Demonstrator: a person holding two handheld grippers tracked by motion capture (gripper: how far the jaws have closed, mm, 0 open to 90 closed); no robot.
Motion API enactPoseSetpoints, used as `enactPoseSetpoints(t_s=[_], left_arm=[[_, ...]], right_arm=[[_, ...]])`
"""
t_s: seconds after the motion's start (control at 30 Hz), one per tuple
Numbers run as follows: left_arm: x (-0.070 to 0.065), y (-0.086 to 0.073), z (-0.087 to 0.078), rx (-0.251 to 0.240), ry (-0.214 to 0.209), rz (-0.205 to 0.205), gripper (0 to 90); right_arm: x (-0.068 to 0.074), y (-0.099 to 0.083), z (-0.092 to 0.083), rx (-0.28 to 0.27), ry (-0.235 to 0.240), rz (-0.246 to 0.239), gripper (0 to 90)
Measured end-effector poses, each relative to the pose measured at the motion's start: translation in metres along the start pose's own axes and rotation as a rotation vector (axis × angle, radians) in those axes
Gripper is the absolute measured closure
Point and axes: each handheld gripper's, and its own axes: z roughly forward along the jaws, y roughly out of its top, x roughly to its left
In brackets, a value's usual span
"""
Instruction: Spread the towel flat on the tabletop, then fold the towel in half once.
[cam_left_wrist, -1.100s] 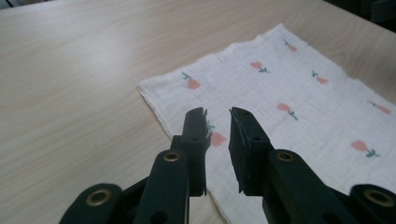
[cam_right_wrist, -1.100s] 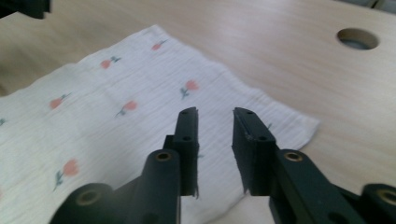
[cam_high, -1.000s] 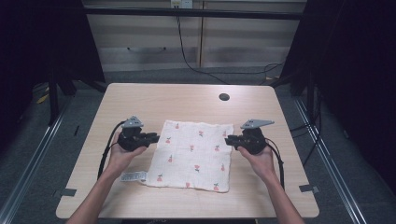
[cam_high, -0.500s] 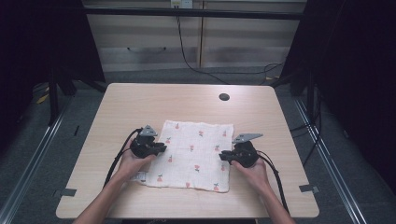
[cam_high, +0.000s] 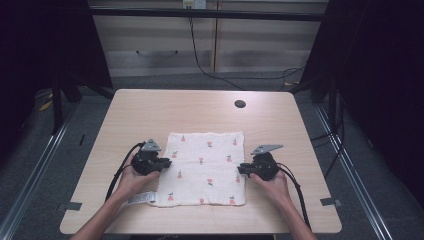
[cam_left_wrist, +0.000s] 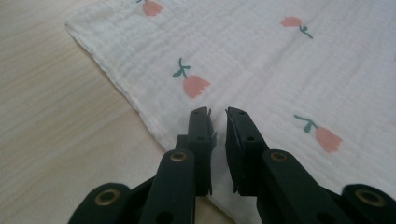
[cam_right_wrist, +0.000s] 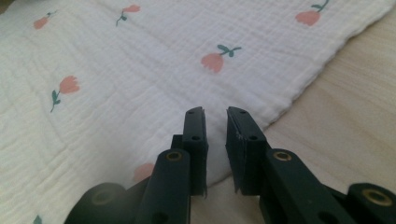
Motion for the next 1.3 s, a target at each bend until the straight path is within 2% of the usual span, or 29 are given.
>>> enactPoseSetpoints(t_s=[0.1, 0.2, 0.27, 0.33, 0.4, 0.53, 0.7, 1.0, 1.17, 1.3], left_arm=[[-0.002, -0.005, -0.004, -0.002, -0.008, 0.012, 80.1], [-0.006, -0.009, -0.007, -0.011, -0.018, 0.007, 80.0], [-0.008, -0.011, -0.009, -0.009, -0.026, 0.02, 80.0], [-0.009, -0.013, -0.01, -0.013, -0.028, 0.012, 80.0], [-0.009, -0.014, -0.011, -0.019, -0.032, 0.013, 79.9], [-0.01, -0.016, -0.012, -0.021, -0.029, 0.01, 78.8], [-0.012, -0.018, -0.013, -0.028, -0.041, 0.004, 77.3], [-0.019, -0.018, -0.015, -0.009, -0.054, 0.012, 76.0], [-0.022, -0.019, -0.016, -0.002, -0.06, 0.021, 75.9], [-0.024, -0.018, -0.016, 0.004, -0.069, 0.041, 71.8]], right_arm=[[0.002, 0.0, 0.0, 0.004, -0.005, -0.012, 77.1], [0.005, -0.001, -0.001, 0.008, -0.001, -0.021, 76.7], [0.006, -0.001, -0.001, 0.012, 0.009, -0.025, 76.8], [0.007, -0.002, -0.002, 0.017, 0.008, -0.033, 76.8], [0.008, -0.004, -0.003, 0.01, 0.015, -0.017, 76.8], [0.012, -0.007, -0.005, 0.009, 0.019, -0.019, 76.8], [0.017, -0.013, -0.009, 0.005, 0.036, -0.035, 76.8], [0.029, -0.02, -0.014, 0.018, 0.043, -0.07, 76.8], [0.031, -0.022, -0.017, 0.026, 0.052, -0.065, 76.5], [0.031, -0.021, -0.017, 0.013, 0.066, -0.062, 70.6]])
